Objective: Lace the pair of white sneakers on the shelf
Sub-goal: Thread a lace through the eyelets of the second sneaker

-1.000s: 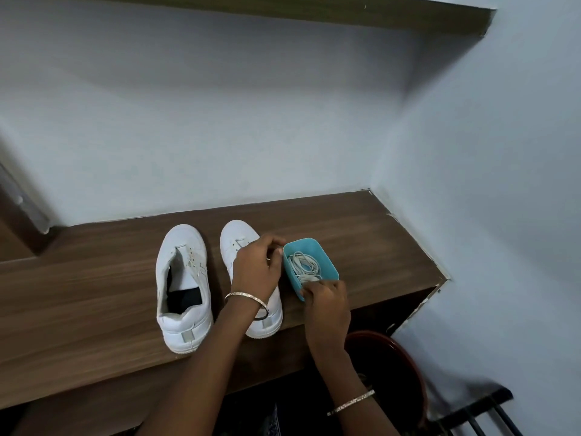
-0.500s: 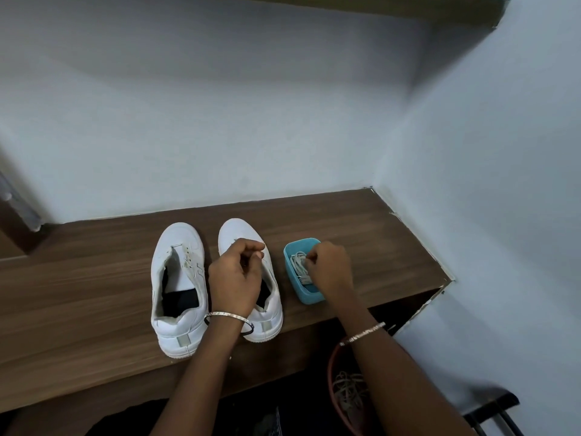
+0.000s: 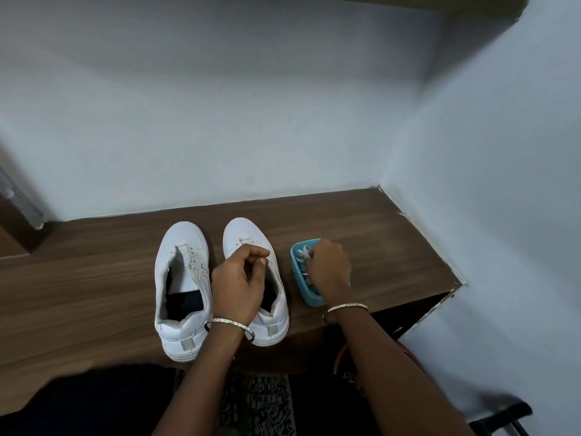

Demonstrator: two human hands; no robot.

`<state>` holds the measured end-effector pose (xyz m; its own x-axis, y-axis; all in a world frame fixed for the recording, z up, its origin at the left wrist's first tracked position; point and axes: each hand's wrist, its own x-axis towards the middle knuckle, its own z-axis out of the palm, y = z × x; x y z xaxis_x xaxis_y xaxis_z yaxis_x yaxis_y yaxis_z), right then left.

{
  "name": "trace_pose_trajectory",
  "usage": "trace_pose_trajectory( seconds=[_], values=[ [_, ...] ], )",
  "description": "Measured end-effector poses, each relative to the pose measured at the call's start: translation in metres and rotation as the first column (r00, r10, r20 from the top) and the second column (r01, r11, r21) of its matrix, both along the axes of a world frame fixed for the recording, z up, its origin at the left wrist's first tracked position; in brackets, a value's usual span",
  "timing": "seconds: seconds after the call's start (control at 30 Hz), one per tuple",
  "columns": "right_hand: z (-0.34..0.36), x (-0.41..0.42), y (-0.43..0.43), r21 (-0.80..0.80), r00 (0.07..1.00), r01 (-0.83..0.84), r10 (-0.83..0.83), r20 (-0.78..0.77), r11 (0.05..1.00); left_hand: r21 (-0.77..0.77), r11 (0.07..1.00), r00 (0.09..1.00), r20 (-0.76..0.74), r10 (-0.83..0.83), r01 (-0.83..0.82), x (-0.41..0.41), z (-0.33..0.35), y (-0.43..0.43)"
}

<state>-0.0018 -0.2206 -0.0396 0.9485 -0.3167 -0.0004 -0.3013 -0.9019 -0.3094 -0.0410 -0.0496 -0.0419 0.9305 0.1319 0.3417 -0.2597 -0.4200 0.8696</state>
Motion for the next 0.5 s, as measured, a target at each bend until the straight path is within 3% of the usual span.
trace_pose_trajectory(
  seconds=[0.1, 0.17, 0.2, 0.3, 0.43, 0.5],
  values=[
    [0.018, 0.001, -0.015, 0.133, 0.989, 0.012, -0.032, 0.145, 0.991, -0.013, 1.0, 1.0, -0.006, -0.01, 0.01, 0.0, 0.006, 0.001],
    [0.037, -0.001, -0.024, 0.337, 0.97, -0.034, -0.05, 0.238, 0.941, -0.044, 0.999, 1.0, -0.017, -0.024, 0.024, 0.002, 0.01, 0.0],
    [0.048, -0.005, -0.026, 0.485, 0.96, -0.065, -0.078, 0.27, 0.872, -0.065, 0.997, 0.999, -0.024, -0.035, 0.034, 0.002, 0.011, -0.001],
    [0.081, -0.022, -0.023, 0.877, 0.961, -0.155, -0.137, 0.241, 0.455, -0.203, 0.975, 0.995, -0.043, -0.095, 0.084, 0.002, 0.013, 0.0],
    [0.105, -0.045, -0.007, 0.977, 0.966, -0.212, -0.148, 0.213, 0.019, -0.212, 0.975, 0.997, 0.063, -0.051, 0.063, -0.014, 0.014, -0.001],
    [0.108, -0.053, 0.004, 0.97, 0.966, -0.214, -0.17, 0.194, -0.112, -0.221, 0.973, 0.996, 0.063, -0.055, 0.068, -0.02, 0.014, -0.004]
  ],
)
